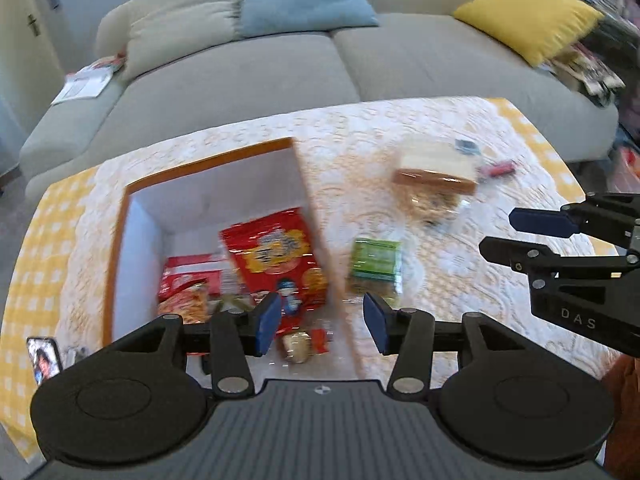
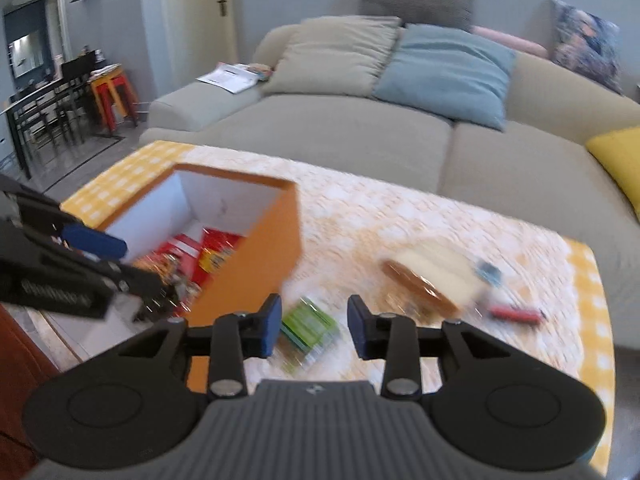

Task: Organize snacks
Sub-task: 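Grasp the green raisin pack with the left tool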

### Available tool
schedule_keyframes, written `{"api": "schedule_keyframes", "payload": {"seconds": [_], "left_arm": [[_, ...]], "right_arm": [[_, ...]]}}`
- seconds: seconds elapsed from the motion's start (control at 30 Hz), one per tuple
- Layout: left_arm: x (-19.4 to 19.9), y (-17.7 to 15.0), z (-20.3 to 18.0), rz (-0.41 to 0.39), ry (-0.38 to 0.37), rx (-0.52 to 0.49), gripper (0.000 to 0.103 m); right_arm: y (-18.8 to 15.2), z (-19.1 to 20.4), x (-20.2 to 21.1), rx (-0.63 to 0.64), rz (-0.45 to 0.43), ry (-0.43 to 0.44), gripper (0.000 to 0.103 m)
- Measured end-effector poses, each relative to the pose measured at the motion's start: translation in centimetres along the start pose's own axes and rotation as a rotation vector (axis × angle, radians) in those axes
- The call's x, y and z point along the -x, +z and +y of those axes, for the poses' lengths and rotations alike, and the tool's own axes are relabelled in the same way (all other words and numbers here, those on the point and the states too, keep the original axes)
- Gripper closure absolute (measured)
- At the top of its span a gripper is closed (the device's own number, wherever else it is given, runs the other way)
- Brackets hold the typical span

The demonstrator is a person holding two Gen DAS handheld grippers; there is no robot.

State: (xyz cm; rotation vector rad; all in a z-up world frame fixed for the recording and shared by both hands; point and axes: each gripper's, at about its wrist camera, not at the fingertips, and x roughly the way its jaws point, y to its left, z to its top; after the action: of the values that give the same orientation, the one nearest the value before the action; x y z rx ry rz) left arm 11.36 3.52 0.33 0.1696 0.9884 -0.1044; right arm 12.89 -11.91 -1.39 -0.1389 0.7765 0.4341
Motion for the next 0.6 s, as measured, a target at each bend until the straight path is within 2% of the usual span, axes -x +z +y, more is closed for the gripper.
{"api": "schedule_keyframes", "payload": {"seconds": [0.2,0.33,0.5,0.6], "left_arm": [[-1.6,0.7,-3.9,0.045,-0.067,-0.103,0.045],[-3.9,1.9,-5.8,0.112,-0.064,-0.153,0.044],[-7.5,4.4,-7.3,0.214,-0.048,-0.142,0.044],[-10.3,5.6,-7.9,0.276,-0.033,-0.143,0.044]], "right_arm": [[-3.0,-3.5,-0.2,-0.057,0.034,-0.021,0.064],[-4.4,-5.0,-1.2,-0.096,0.044,-0.029,0.064],[-5.1,-6.9,-2.4,-0.158,0.046,0.004,0.064],[-5.1,-8.1,-3.1,-0.189,0.053,-0.005,0.064]]}}
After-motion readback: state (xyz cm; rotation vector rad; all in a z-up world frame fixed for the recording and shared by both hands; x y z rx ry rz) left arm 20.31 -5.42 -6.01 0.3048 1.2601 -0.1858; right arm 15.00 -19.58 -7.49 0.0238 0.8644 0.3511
